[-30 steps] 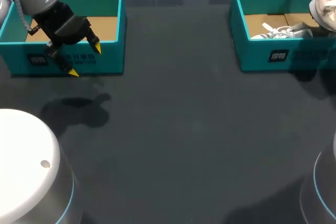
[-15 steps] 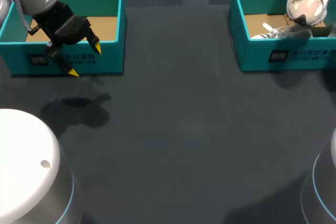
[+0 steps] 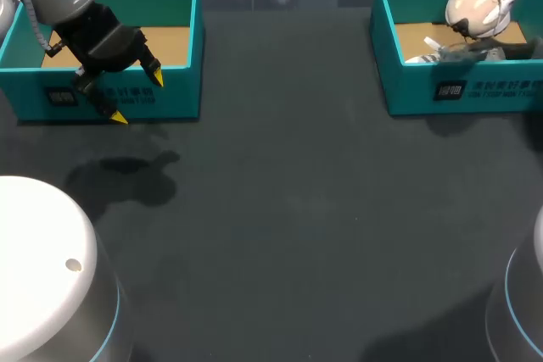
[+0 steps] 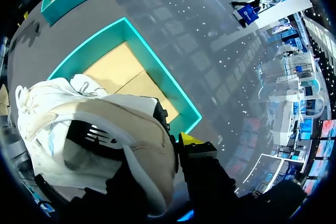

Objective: Take the shoe out of the shoebox, open the shoe tongue, remove and reinsert the insole, then place the shoe into the shoebox

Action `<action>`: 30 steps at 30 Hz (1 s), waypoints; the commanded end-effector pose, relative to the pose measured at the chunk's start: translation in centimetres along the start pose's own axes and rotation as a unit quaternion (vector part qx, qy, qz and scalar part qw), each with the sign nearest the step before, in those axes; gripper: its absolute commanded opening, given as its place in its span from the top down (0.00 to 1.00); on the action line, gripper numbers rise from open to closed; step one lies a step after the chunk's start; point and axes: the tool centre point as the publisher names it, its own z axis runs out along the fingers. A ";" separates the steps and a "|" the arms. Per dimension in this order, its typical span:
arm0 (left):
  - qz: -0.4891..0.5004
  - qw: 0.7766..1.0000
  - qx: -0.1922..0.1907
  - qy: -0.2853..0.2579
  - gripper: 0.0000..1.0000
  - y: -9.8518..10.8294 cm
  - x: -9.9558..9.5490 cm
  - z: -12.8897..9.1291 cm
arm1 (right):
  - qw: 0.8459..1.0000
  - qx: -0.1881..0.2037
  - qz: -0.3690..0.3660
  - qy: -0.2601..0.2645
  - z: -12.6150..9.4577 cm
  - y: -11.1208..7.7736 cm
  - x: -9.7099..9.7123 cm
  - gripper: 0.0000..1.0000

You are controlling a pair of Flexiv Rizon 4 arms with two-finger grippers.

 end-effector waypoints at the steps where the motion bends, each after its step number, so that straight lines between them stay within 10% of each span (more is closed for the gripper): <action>1: 0.000 1.000 -0.002 0.001 0.00 0.0 0.0 0.0 | 0.997 0.018 0.072 -0.006 0.2 -0.5 0.0 1.00; 11: 0.000 1.000 -0.002 0.001 0.00 0.0 0.0 0.0 | 0.977 0.045 0.203 -0.039 1.0 -2.2 0.8 1.00; 15: 0.000 1.000 -0.002 0.001 0.00 0.0 0.0 0.0 | 0.953 0.128 0.260 -0.087 1.2 -2.6 1.2 1.00; 30: 0.000 1.000 -0.002 0.001 0.00 0.0 0.0 0.0 | 0.950 0.113 0.277 -0.083 1.8 -2.9 1.2 1.00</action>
